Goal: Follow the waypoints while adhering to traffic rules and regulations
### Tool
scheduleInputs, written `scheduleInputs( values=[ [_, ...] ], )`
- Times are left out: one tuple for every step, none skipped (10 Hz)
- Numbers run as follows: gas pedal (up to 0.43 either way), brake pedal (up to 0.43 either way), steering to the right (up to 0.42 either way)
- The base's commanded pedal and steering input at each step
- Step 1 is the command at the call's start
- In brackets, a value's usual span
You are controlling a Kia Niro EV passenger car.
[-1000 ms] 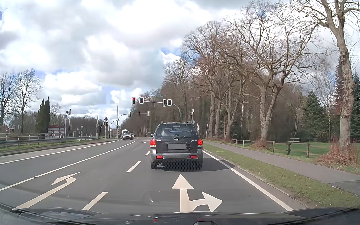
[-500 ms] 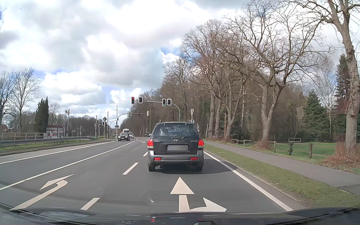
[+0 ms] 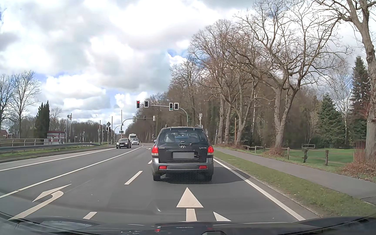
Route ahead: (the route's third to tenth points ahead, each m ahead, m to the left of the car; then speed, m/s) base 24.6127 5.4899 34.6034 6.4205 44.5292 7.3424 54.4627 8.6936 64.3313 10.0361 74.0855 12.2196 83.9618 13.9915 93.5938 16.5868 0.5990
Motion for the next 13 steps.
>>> scheduleInputs(
  values=[
    [0.000, 0.165, 0.005],
    [0.000, 0.165, 0.006],
    [0.000, 0.165, 0.005],
    [0.000, 0.165, 0.005],
    [0.000, 0.165, 0.005],
    [0.000, 0.165, 0.005],
    [0.000, 0.165, 0.005],
    [0.000, 0.165, 0.005],
    [0.000, 0.165, 0.005],
    [0.000, 0.165, 0.006],
    [0.000, 0.165, 0.005],
    [0.000, 0.159, 0.005],
    [0.000, 0.152, 0.006]
  ],
)
